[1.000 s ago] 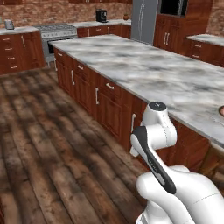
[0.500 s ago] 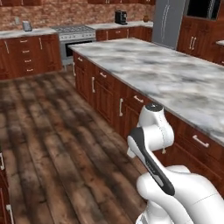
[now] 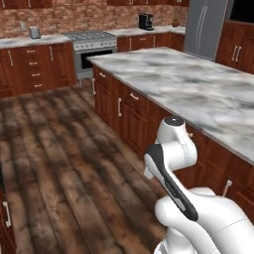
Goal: Take the fork and place it on the left side of the plate. Then take the spoon and place it on the right side of the plate. Make sure they're directly next to the plate.
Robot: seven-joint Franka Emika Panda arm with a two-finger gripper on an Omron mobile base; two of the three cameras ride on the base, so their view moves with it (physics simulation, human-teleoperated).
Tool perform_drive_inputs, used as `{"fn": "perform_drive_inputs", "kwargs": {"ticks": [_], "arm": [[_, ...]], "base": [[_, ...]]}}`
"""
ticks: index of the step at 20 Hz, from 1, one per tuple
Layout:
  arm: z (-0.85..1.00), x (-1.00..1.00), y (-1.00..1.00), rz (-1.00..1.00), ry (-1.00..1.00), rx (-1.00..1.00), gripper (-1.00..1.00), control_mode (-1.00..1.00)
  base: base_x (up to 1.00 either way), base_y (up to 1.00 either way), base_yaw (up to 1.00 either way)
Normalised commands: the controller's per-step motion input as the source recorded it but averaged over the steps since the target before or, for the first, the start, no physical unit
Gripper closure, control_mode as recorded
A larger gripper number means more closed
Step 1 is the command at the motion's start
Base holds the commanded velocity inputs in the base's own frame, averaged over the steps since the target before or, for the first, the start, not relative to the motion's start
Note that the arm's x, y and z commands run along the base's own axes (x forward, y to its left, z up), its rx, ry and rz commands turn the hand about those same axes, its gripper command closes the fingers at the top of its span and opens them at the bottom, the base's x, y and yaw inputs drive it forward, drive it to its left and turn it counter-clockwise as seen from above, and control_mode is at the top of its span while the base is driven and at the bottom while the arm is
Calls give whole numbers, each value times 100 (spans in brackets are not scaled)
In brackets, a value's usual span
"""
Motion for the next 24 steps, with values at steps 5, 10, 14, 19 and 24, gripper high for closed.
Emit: {"fn": "perform_drive_inputs", "kwargs": {"ticks": [5, 10, 14, 19, 24], "arm": [[0, 0, 0, 0, 0, 0, -100, 100], [0, 0, 0, 0, 0, 0, -100, 100], [0, 0, 0, 0, 0, 0, -100, 100], [0, 0, 0, 0, 0, 0, -100, 100], [0, 0, 0, 0, 0, 0, -100, 100]], "base": [[100, 15, 4], [100, 41, 2], [100, 74, 2], [100, 48, 2], [100, 40, 0]]}}
